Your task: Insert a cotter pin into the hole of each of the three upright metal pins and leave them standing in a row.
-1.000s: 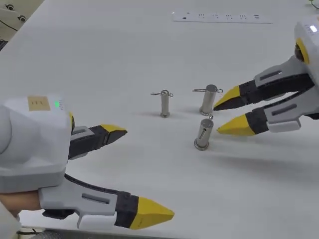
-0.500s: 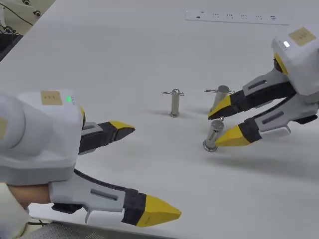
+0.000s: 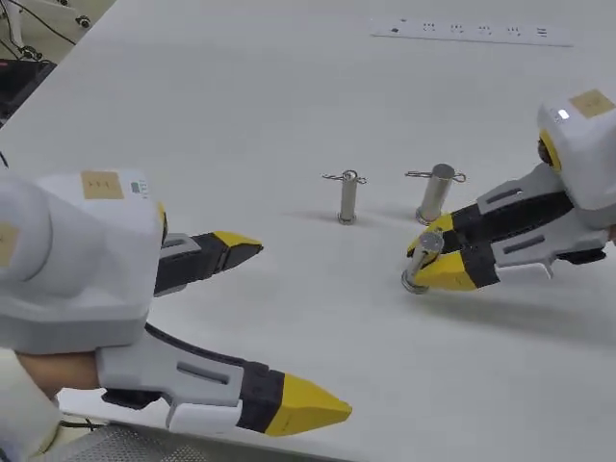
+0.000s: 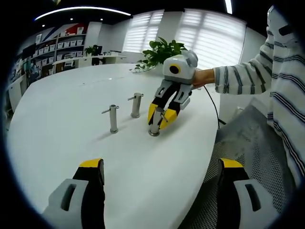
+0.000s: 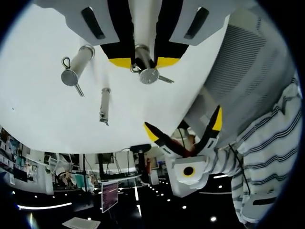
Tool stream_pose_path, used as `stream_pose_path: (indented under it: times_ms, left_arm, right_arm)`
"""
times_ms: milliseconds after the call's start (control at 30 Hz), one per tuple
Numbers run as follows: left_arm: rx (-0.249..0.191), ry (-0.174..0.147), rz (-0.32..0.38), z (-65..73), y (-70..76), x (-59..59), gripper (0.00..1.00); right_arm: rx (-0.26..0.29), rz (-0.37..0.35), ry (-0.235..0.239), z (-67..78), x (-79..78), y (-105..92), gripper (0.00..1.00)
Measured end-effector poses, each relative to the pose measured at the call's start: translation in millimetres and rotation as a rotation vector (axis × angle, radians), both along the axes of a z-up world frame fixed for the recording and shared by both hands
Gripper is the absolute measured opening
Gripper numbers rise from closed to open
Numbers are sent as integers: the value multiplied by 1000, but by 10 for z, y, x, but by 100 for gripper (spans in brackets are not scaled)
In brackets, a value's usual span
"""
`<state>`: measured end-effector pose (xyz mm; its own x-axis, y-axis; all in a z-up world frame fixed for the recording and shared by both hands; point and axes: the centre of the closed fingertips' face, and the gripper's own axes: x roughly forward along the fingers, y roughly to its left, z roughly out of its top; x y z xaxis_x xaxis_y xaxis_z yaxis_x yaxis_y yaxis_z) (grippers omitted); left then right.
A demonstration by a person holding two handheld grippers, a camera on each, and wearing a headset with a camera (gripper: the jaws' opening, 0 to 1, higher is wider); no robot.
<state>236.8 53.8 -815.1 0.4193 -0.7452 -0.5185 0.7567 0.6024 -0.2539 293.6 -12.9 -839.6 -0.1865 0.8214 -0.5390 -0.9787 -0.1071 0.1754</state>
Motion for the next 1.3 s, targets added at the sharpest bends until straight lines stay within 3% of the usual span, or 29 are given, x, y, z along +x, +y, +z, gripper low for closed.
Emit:
stream_pose_path:
  times_ms: [133,300,433,567,833,967,1100,1167,1233,1300]
  left_arm:
    - [5,-3,3,5,10,4,98]
    - [6,-3,3,17,0,1,99]
    - [8,-4,4,20,-5,0,99]
    - [11,-6,5,14,-13,9,99]
    - [25,-34,36,27,-9,103,99]
    - [20,-36,39,27,-12,124,99]
    - [64,-73,67,22,53,208,99]
    - [52,-83,91,61,76,255,99]
    - [41,-92,105,98,97,287,99]
    - [32,-97,115,123,107,309,99]
  right_arm:
    - [23,-30,-10,7,-2,2,16]
    - [46,-134,-15,33,72,9,14]
    - [39,-167,-49,39,76,-35,13]
    - [35,-248,-65,44,128,-117,13]
    - [42,-498,-129,110,388,-402,13]
    - [34,-661,-173,148,611,-581,13]
    - [36,-844,-161,153,818,-749,13]
    - [39,-921,-147,153,880,-819,13]
    - [13,-968,-180,146,929,-897,13]
    - [13,-1005,-172,133,940,-925,13]
